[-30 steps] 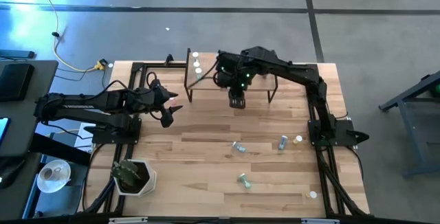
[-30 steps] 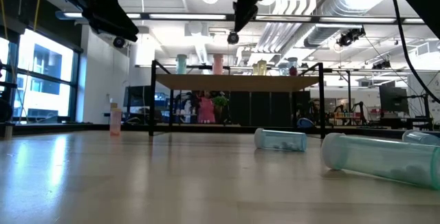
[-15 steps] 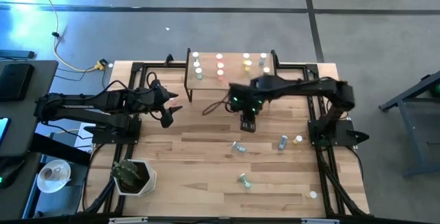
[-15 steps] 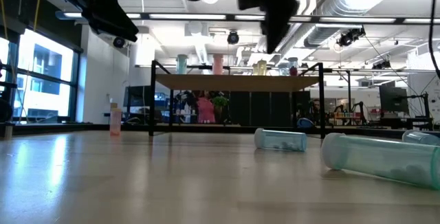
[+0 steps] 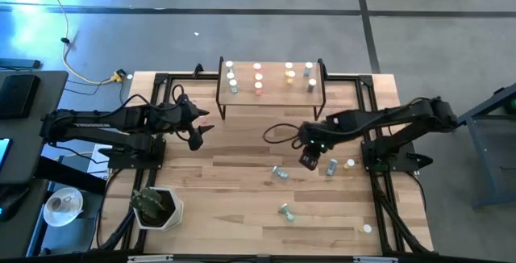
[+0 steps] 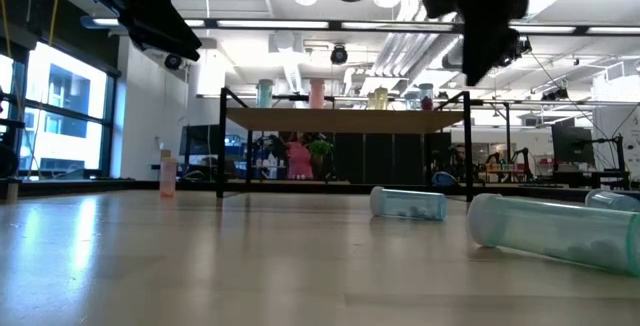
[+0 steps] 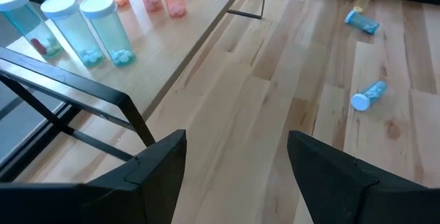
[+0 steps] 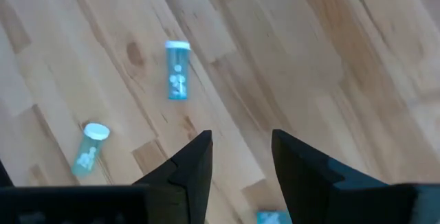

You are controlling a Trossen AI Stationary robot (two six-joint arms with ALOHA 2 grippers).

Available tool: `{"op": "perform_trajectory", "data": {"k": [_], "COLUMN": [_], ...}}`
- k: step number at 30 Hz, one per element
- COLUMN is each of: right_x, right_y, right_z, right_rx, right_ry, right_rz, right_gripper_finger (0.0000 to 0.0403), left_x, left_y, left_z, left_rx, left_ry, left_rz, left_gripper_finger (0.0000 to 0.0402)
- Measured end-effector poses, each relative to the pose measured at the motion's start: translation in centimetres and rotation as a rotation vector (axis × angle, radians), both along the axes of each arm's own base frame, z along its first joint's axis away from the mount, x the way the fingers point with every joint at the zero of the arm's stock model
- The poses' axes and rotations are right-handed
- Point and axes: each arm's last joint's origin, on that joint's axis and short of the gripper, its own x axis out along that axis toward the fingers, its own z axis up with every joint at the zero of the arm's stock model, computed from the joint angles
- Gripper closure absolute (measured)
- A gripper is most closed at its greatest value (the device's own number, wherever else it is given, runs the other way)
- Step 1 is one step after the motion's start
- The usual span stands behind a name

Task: Pick and place medicine bottles onto shelf by color
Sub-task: Align the pink pill bottle with the pink pill bottle

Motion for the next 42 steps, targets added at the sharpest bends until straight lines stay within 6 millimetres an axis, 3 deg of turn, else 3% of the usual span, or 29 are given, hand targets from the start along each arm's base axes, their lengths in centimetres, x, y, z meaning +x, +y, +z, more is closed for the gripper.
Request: {"op": "perform_trajectory", "data": {"k": [15,29,42], "right_x": [-3.5,-6.3,-5.8], "right_y": [4.8,10.7,12.3], "right_z": [-5.3,-5.3,-4.6], "right_rx": [0.072,0.042,-0.006], "right_ry": [0.090,-0.002,-0.235], "right_rz": [-0.122,-0.160,-0.139], "right_gripper_finger": [0.0261,0.0261,0.0261], "left_x": [0.8,2.5,0.9], "left_y": [-0.7,-2.5,-2.5], "left_z": [0.1,-0.1,-2.4], "left_rx": [-0.129,-0.124,-0.189], "left_ry": [-0.086,-0.108,0.050], "left_rz": [-0.045,-0.141,0.233], "left_gripper_finger": [0.0161,0.0161,0.0161]}}
